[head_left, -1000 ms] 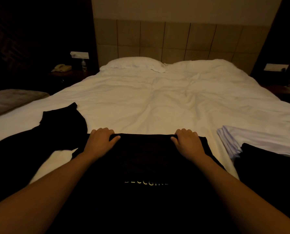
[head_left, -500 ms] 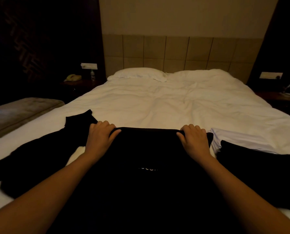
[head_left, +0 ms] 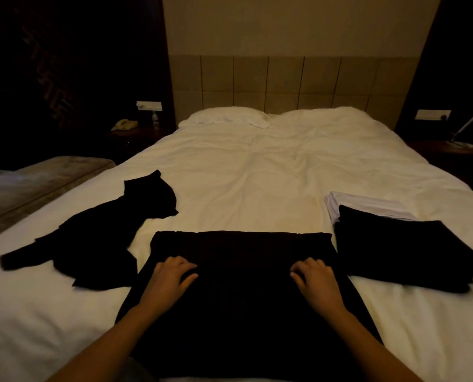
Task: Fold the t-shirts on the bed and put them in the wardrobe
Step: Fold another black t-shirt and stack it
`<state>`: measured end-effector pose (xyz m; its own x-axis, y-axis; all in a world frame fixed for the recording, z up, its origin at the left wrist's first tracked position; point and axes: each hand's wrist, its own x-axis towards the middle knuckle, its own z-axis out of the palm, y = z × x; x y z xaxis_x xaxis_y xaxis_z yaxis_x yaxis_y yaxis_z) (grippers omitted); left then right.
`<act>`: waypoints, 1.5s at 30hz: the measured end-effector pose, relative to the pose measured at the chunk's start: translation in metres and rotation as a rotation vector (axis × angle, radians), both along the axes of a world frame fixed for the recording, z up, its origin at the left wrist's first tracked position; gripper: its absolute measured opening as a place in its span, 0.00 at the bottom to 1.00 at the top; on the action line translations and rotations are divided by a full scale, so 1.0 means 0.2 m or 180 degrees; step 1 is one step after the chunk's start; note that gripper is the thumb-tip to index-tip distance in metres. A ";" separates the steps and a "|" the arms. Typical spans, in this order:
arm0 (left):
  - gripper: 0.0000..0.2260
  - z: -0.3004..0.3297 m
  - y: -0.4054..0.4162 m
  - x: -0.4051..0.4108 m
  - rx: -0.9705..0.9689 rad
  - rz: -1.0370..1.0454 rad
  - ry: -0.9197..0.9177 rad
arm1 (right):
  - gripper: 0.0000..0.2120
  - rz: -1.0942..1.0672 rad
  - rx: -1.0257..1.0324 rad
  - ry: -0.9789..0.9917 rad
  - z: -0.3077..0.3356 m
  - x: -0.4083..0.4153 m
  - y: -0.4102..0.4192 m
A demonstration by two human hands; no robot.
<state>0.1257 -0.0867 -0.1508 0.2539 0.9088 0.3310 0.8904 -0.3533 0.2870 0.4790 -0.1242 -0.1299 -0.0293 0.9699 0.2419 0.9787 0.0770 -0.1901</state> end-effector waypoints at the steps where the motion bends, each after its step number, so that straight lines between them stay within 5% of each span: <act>1: 0.14 -0.01 -0.04 0.00 -0.0062 0.0016 -0.0044 | 0.09 -0.0055 -0.0043 0.0097 0.00 -0.01 -0.03; 4: 0.13 0.02 -0.14 0.03 -0.0147 0.0074 -0.0560 | 0.05 -0.0274 -0.0183 0.0939 0.01 -0.04 -0.09; 8: 0.06 0.11 -0.28 0.14 -0.0853 0.0697 -0.2400 | 0.06 -0.0826 -0.0730 0.2767 0.03 -0.09 -0.14; 13: 0.25 0.22 -0.27 0.16 -0.2636 0.1235 -0.5619 | 0.13 -0.1581 -0.1363 0.5635 0.09 -0.11 -0.11; 17: 0.33 0.23 -0.19 0.17 -0.2940 0.1139 -0.6600 | 0.25 -0.1624 -0.1579 0.6591 0.13 -0.13 -0.05; 23: 0.19 0.25 -0.05 0.16 -0.2635 0.1125 -0.6749 | 0.23 -0.1579 -0.1233 0.6903 0.06 -0.05 0.11; 33: 0.10 0.18 -0.01 0.03 -0.2205 0.0924 -0.6585 | 0.18 -0.1601 -0.0415 0.5915 0.01 0.19 0.18; 35: 0.14 0.19 0.01 -0.01 -0.2113 0.0764 -0.6620 | 0.19 -0.1538 -0.0338 0.5642 0.02 0.22 0.21; 39: 0.24 0.25 0.08 -0.09 -0.2293 0.0762 -0.6461 | 0.18 -0.1440 -0.0554 0.5158 0.09 0.24 0.31; 45: 0.22 0.32 0.22 -0.15 -0.2607 0.1101 -0.5458 | 0.21 -0.1576 -0.1412 0.4706 0.13 0.31 0.48</act>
